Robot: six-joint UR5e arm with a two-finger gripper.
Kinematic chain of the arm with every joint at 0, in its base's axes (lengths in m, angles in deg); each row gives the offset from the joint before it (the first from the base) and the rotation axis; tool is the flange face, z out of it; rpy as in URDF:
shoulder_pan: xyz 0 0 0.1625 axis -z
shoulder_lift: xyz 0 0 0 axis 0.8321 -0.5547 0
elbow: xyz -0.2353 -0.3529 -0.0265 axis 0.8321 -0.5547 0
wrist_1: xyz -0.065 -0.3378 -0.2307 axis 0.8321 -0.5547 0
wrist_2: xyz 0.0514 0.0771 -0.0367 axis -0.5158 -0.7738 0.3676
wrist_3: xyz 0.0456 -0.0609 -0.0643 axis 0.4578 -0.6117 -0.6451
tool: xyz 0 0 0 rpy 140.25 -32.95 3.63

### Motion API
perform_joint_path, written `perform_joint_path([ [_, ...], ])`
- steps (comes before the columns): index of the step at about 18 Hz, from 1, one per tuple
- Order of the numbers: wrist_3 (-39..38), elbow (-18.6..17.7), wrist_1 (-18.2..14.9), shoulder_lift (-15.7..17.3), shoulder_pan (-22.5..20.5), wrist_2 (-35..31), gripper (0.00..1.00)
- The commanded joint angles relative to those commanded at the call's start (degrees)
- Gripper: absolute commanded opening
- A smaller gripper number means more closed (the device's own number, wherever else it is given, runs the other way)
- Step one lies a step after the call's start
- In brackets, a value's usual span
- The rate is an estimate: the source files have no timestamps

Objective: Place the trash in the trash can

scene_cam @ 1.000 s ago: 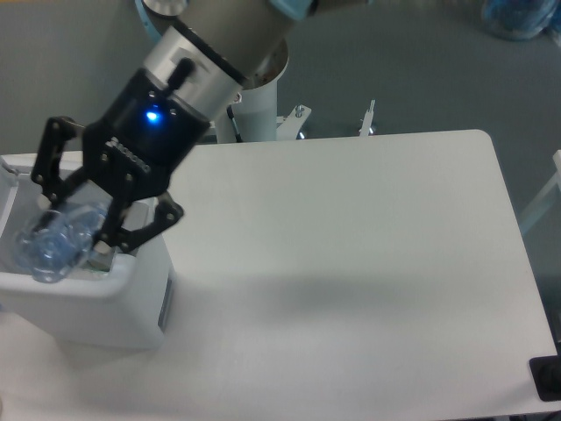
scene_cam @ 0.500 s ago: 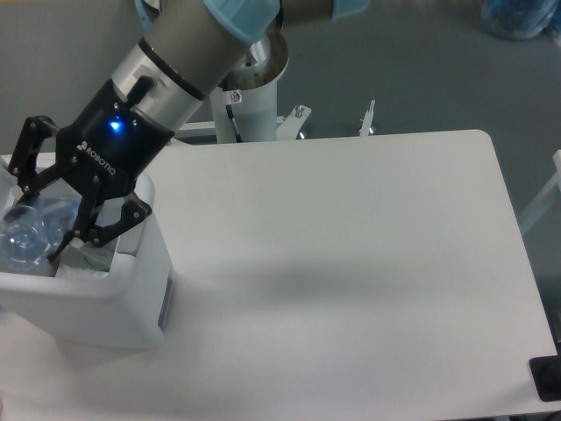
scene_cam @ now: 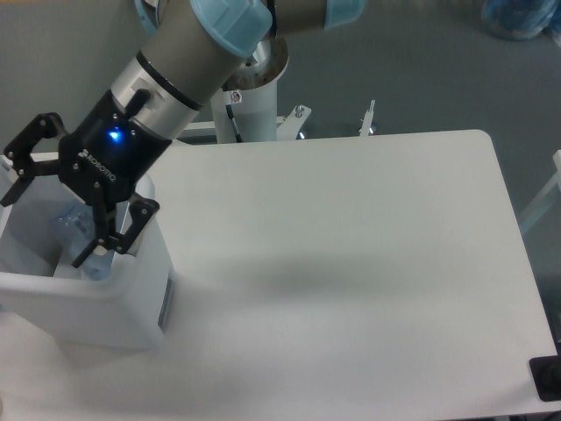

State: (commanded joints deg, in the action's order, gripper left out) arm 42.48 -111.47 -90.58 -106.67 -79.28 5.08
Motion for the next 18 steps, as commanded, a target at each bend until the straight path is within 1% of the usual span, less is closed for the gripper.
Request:
perform_joint_path([
  [4, 2.6, 0.0, 0.0, -1.1, -7.9, -0.8, 1.0],
  [5, 4.4, -0.1, 0.0, -2.1, -10.1, -1.6, 1.0],
  [8, 7.9, -0.4, -0.1, -3.5, -15.9, -6.3, 1.0],
  [10, 9.9, -0.2, -0.1, -5.9, -18.6, -10.8, 1.0],
  [12, 12.7, -0.1, 0.0, -8.0, -20.1, -16.1, 1.0],
  [14, 14.5, 1.3, 0.0, -10.1, -20.2, -22.5, 1.0],
  [16, 16.7, 1.8, 0.0, -11.2, -20.3, -28.4, 1.0],
  [18, 21.1, 1.2, 0.0, -12.0, -20.3, -32.9, 1.0],
])
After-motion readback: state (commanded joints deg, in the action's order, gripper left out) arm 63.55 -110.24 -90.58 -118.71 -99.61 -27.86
